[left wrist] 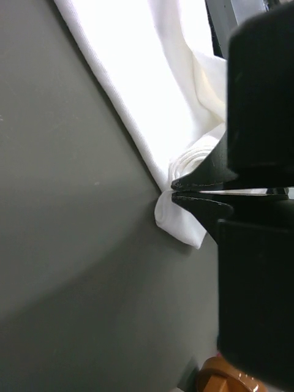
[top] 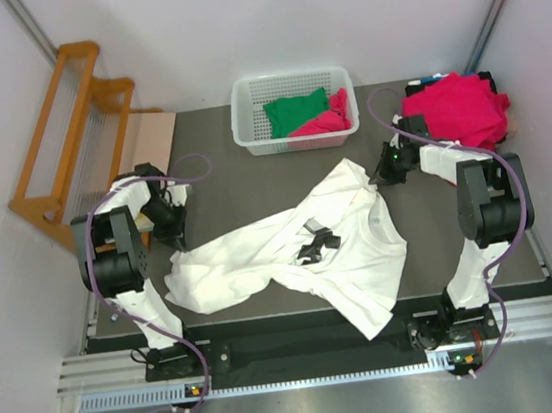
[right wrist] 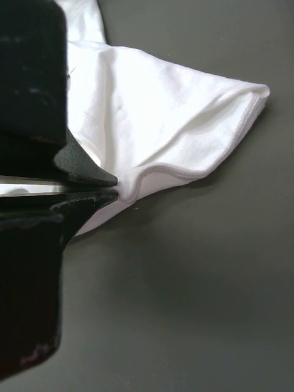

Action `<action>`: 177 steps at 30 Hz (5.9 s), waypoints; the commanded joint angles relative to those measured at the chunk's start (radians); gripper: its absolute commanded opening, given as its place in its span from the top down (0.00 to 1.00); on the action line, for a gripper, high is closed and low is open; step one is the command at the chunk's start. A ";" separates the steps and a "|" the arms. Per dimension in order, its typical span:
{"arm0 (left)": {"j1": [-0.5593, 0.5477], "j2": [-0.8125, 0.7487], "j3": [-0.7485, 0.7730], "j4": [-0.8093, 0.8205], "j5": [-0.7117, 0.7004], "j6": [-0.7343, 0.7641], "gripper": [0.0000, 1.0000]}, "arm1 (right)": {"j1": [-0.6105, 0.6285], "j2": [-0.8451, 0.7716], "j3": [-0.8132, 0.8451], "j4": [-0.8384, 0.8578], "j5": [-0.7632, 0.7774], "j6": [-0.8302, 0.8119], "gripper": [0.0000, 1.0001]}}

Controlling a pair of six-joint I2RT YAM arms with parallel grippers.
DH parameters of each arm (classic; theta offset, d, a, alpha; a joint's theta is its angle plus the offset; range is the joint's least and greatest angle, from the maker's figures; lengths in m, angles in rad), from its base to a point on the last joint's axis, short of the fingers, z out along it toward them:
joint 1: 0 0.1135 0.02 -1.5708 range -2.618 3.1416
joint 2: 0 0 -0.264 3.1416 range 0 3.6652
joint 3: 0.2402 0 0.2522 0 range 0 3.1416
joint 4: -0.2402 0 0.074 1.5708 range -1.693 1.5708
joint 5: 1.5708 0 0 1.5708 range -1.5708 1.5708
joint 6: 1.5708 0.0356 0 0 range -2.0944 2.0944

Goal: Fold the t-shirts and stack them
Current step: Flatten the tshirt out

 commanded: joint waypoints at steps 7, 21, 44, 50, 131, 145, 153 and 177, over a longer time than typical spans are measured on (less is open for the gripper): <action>0.058 -0.106 0.288 -0.144 0.049 0.008 1.00 | -0.010 -0.024 0.017 0.023 -0.003 -0.004 1.00; 0.058 -0.177 0.281 -0.167 0.066 0.021 1.00 | -0.010 -0.097 0.008 0.061 0.009 0.010 1.00; 0.058 -0.425 0.884 -0.392 0.121 -0.049 1.00 | 0.022 -1.065 0.101 -0.023 0.075 -0.033 1.00; 0.058 -0.514 1.066 -0.513 0.166 -0.005 1.00 | 0.022 -1.217 0.221 -0.171 0.079 -0.047 1.00; -0.126 -0.175 -0.060 0.005 -0.127 -0.054 0.11 | -0.032 -0.019 0.180 -0.020 0.314 0.035 1.00; -0.124 -0.066 -0.049 0.028 -0.061 -0.071 0.42 | -0.032 -0.014 0.187 -0.017 0.313 0.029 1.00; -0.123 -0.046 -0.061 0.040 -0.073 -0.072 0.37 | -0.041 0.012 0.187 -0.003 0.314 0.032 1.00; -0.121 -0.105 -0.001 0.034 -0.055 -0.090 0.23 | -0.159 0.076 0.203 -0.014 0.254 0.044 1.00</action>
